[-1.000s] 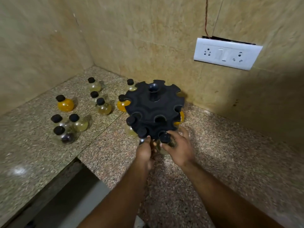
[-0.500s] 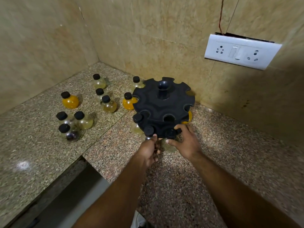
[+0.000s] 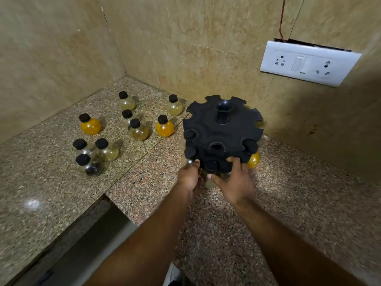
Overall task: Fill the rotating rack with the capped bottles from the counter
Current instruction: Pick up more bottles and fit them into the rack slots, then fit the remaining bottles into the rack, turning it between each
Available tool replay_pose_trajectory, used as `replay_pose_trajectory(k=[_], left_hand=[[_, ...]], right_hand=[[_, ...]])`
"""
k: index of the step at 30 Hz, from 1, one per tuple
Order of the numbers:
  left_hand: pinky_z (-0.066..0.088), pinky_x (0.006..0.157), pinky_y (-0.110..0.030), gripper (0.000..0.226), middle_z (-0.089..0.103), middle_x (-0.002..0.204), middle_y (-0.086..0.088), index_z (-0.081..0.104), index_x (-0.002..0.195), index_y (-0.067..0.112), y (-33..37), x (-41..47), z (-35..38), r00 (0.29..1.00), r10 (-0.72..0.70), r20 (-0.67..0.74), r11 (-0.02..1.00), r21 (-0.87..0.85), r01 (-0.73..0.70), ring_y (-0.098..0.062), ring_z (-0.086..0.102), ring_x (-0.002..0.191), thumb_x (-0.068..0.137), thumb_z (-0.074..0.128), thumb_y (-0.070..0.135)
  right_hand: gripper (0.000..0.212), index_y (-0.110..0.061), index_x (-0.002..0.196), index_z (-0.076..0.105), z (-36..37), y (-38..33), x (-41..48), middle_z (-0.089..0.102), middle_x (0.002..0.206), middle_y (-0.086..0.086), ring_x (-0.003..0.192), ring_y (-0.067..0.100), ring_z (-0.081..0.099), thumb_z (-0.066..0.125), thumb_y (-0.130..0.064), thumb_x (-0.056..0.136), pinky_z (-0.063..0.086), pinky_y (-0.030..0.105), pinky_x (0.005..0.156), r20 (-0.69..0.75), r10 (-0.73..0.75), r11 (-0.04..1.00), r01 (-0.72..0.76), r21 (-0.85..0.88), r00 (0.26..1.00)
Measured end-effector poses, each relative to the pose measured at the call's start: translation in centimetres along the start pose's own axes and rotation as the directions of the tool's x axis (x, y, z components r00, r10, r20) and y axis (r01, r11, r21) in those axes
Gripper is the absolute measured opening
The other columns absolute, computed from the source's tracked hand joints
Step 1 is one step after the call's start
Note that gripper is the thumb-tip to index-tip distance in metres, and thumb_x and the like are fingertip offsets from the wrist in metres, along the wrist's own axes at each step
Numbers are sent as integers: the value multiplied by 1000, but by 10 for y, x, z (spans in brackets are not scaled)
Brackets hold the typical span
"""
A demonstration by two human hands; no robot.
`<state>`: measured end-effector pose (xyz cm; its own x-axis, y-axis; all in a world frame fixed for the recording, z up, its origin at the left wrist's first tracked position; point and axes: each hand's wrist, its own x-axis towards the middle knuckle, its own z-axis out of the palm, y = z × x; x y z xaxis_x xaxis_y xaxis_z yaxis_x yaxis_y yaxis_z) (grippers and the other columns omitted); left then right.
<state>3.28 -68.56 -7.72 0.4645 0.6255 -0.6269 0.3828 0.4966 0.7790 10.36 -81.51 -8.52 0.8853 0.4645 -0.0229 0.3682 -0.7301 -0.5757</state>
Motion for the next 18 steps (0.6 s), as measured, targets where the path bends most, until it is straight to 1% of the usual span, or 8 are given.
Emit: replay_pose_trajectory(k=[1, 3, 5, 9, 12, 14, 16, 18], left_hand=[[52, 79, -35, 27, 74, 97, -7, 68, 99, 15, 0, 3, -6, 999, 5, -44, 1000, -16, -6, -24, 67, 88, 98, 57, 39], [47, 67, -32, 20, 70, 86, -3, 64, 90, 15, 3, 8, -17, 995, 19, -100, 998, -57, -25, -16, 63, 78, 101, 55, 29], [42, 59, -28, 15, 69, 83, -2, 66, 95, 13, 8, 13, -28, 991, 25, -132, 997, -70, -35, -14, 63, 74, 101, 54, 21], [53, 79, -38, 12, 70, 86, -6, 67, 92, 13, 14, 36, -52, 983, 55, -174, 998, -9, -57, -26, 66, 85, 94, 55, 13], [55, 95, -47, 20, 73, 103, -12, 69, 105, 8, 20, 54, -68, 980, 101, -169, 995, 43, -95, -32, 68, 97, 91, 58, 16], [52, 94, -39, 25, 71, 109, -9, 67, 113, 7, 30, 69, -85, 977, 153, -150, 985, 105, -139, -31, 65, 99, 94, 61, 22], [46, 86, -30, 26, 67, 111, -3, 63, 121, 11, 43, 79, -100, 964, 235, -124, 954, 220, -204, -27, 62, 99, 96, 58, 19], [47, 87, -28, 36, 65, 115, -1, 58, 131, 14, 54, 95, -115, 944, 325, -51, 903, 314, -294, -24, 63, 106, 95, 56, 13]], right_hand=[[73, -32, 128, 38, 3, -2, -4, 52, 129, 5, 109, 32, 61, 75, -65, 75, 50, 38, 74, 6, -21, 1000, 21, -8, 1000], [64, -32, 128, 38, 10, -10, -14, 55, 127, 4, 104, 31, 64, 70, -62, 81, 48, 36, 69, 3, -62, 998, 62, -24, 998], [57, -29, 127, 39, 20, -21, -25, 56, 125, 3, 100, 30, 65, 66, -57, 86, 45, 34, 66, 0, -92, 995, 92, -45, 996], [44, -25, 123, 41, 48, -44, -40, 55, 119, 4, 92, 27, 64, 55, -54, 92, 50, 37, 65, 27, -105, 993, 106, -50, 994], [39, -25, 120, 44, 73, -64, -44, 57, 119, 5, 89, 30, 66, 45, -54, 94, 52, 38, 66, 67, -130, 989, 134, -57, 989], [37, -26, 122, 43, 94, -84, -38, 57, 122, 4, 94, 30, 65, 42, -53, 96, 45, 35, 66, 129, -113, 988, 125, -88, 985], [41, -29, 129, 37, 109, -102, -31, 56, 130, 4, 102, 30, 65, 44, -54, 96, 50, 37, 73, 201, -102, 986, 126, -111, 974], [49, -30, 136, 31, 122, -120, -20, 50, 141, 6, 112, 32, 63, 48, -52, 95, 54, 43, 84, 267, -99, 983, 136, -123, 959]])
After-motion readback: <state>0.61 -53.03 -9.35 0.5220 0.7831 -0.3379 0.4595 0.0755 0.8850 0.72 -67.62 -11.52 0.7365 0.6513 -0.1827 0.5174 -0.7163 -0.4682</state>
